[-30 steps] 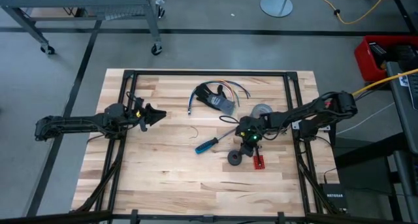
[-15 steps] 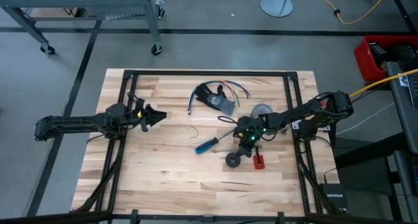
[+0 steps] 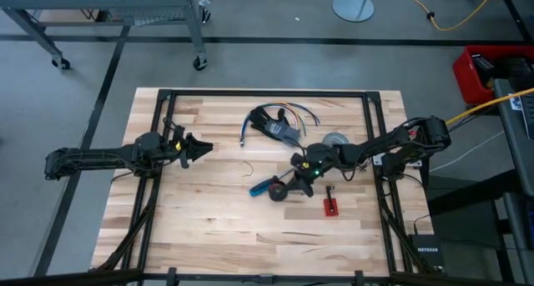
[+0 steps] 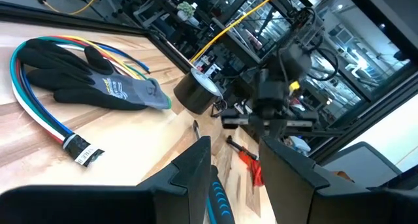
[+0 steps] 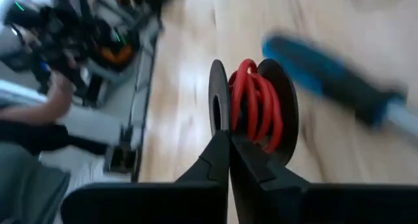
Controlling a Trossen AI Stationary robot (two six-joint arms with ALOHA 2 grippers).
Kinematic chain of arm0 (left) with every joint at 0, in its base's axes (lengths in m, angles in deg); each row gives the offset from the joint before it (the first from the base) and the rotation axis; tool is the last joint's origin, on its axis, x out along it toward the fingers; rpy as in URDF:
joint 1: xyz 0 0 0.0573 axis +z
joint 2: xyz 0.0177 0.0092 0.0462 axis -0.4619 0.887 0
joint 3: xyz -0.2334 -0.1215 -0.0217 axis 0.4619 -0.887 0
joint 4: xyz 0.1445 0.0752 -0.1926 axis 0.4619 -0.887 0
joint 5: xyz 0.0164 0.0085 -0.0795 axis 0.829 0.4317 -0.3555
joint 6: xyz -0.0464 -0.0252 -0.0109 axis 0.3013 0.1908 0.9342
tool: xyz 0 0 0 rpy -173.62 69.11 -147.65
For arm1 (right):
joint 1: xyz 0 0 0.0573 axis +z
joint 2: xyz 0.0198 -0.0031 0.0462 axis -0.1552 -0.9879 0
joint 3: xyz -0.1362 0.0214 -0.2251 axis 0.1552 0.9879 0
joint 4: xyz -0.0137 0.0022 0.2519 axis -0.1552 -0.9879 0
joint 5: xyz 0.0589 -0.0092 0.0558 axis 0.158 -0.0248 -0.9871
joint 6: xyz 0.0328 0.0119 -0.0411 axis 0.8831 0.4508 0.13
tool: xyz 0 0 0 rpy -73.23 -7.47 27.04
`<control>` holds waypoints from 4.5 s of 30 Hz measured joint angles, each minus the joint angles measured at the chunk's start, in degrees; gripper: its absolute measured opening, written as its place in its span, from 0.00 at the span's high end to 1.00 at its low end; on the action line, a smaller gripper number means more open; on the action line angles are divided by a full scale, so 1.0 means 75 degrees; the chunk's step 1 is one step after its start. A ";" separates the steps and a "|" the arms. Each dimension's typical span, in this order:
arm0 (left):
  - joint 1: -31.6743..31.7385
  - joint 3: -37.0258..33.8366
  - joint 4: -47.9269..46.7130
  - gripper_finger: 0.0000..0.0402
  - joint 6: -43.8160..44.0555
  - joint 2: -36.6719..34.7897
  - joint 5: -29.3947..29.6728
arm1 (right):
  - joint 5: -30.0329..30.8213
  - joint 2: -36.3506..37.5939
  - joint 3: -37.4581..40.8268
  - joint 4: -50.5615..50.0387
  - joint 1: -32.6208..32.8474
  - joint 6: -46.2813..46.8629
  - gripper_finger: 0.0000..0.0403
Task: Coil cords
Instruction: Uncoil the red wire from the spool
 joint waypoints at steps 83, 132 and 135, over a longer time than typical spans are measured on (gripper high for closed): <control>-0.2757 0.2503 0.4029 0.69 -0.4818 0.6642 0.3739 | 0.1301 -0.0487 -0.3506 -0.2617 -0.0962 -0.4171 1.00; -0.2684 0.2503 0.4118 0.88 -0.4966 0.6642 0.3536 | 0.1054 -0.0487 -0.3500 -0.2123 -0.0740 -0.4142 1.00; -0.2684 0.2503 0.4128 0.88 -0.4957 0.6642 0.3538 | 0.1030 -0.0487 -0.3500 -0.2108 -0.0740 -0.3996 1.00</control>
